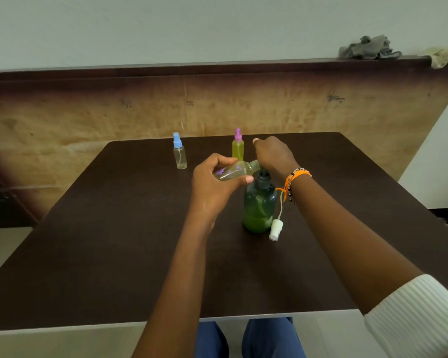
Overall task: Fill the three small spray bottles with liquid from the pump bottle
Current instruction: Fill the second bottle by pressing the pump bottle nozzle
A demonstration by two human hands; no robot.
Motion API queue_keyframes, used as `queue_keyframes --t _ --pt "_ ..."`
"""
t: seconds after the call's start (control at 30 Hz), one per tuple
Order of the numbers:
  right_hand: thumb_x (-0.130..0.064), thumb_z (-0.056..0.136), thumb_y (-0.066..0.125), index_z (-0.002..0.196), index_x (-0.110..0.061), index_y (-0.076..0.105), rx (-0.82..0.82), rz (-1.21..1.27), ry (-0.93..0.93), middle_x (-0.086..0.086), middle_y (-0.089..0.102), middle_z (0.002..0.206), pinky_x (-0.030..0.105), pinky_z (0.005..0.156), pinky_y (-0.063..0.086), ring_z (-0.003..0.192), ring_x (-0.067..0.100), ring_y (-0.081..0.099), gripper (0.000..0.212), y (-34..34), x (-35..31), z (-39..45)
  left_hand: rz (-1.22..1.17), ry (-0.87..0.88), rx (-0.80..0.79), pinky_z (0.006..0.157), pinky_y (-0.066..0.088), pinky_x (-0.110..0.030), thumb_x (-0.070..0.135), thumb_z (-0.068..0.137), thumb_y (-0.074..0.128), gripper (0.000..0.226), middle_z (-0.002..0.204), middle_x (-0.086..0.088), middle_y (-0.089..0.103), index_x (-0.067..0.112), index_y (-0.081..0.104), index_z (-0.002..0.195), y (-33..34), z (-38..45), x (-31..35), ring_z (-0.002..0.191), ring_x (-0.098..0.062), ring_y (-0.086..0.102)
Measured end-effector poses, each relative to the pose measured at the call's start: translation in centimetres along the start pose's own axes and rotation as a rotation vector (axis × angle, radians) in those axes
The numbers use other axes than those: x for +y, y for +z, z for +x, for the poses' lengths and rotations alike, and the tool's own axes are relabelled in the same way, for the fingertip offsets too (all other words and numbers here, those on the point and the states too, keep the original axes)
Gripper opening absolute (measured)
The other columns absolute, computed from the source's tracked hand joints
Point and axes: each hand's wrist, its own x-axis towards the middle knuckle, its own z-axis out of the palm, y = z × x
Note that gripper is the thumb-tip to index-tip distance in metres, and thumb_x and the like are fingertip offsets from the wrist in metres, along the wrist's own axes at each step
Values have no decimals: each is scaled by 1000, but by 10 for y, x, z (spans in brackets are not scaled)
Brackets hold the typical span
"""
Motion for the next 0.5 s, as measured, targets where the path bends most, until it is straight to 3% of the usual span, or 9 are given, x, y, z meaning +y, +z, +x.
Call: queue_keyframes --t 0.17,0.37,0.5 --pt "-37 95 35 102 -7 58 1 65 37 15 61 114 47 97 41 104 35 56 38 6 6 -1 5 -12 1 63 47 -7 3 62 84 33 87 12 67 20 64 82 1 -1 -3 72 12 61" --pt "-36 96 32 83 -11 51 -24 37 14 12 58 101 48 98 40 101 33 55 34 -1 -2 0 11 1 3 70 51 -13 6 61 85 34 88 9 68 21 64 84 0 2 0 74 5 62" --pt "-38 95 33 87 -11 51 10 67 22 11 58 99 47 95 40 93 31 53 33 4 4 5 -6 5 7 65 48 -8 3 62 84 33 87 10 67 17 64 85 2 1 -2 72 9 61"
